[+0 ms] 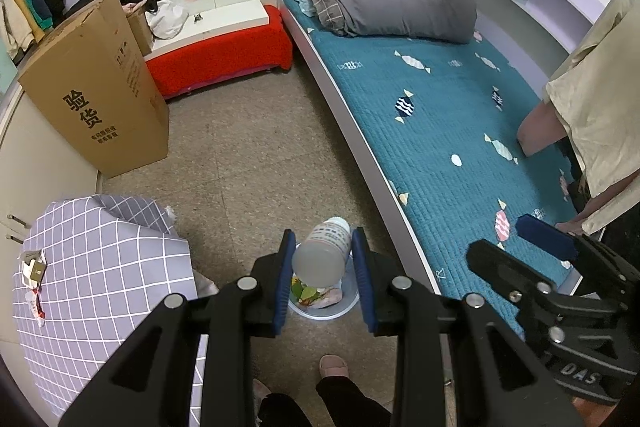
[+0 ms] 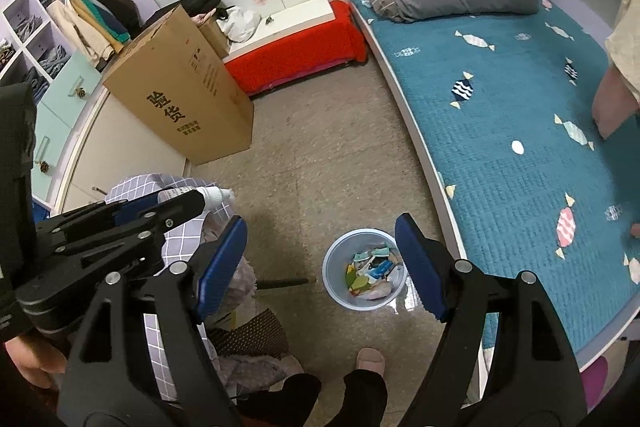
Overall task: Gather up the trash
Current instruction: 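Open the left gripper to drop the white bottle into the bucket, then move both grippers back over the table, then grasp the red-and-white snack bag with the left gripper while the right grasps the white box, then lift and carry the snack bag and white box over to the bucket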
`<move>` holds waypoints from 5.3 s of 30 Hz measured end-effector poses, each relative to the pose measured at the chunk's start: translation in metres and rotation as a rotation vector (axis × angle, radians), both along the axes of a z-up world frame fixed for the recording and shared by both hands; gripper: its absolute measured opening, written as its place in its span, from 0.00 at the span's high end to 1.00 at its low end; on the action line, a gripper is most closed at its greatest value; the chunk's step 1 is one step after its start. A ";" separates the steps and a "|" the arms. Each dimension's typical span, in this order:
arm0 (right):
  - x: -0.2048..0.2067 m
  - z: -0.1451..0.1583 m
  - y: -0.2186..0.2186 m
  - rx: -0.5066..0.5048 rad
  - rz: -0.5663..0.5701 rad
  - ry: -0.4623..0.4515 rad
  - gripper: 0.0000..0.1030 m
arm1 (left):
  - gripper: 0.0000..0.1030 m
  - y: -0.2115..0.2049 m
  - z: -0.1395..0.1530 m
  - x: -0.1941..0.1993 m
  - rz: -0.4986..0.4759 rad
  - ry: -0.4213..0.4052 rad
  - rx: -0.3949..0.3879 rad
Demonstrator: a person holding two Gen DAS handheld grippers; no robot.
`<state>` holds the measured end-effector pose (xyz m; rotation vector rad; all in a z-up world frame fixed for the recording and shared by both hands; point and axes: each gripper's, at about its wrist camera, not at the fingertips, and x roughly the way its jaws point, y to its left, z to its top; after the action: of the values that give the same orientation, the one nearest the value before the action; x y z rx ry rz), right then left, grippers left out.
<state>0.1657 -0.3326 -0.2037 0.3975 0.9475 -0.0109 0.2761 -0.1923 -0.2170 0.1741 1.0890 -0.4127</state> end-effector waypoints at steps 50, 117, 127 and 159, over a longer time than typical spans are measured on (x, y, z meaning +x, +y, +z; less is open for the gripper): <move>0.028 0.034 0.107 0.045 0.315 -0.104 0.24 | 0.31 0.135 0.047 -0.028 0.385 -0.070 -0.021; 0.195 -0.109 0.609 -0.222 0.744 0.083 0.25 | 0.78 0.611 -0.115 0.057 0.744 0.182 -0.079; 0.186 -0.083 0.572 -0.179 0.686 0.083 0.29 | 0.78 0.577 -0.093 0.066 0.672 0.139 -0.043; 0.050 0.000 0.147 -0.024 0.203 0.011 0.28 | 0.78 0.164 0.014 -0.001 0.240 -0.017 -0.034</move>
<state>0.2159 -0.1857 -0.2032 0.2775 0.9936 0.1603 0.2749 -0.0284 -0.2033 0.0160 1.0714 -0.2142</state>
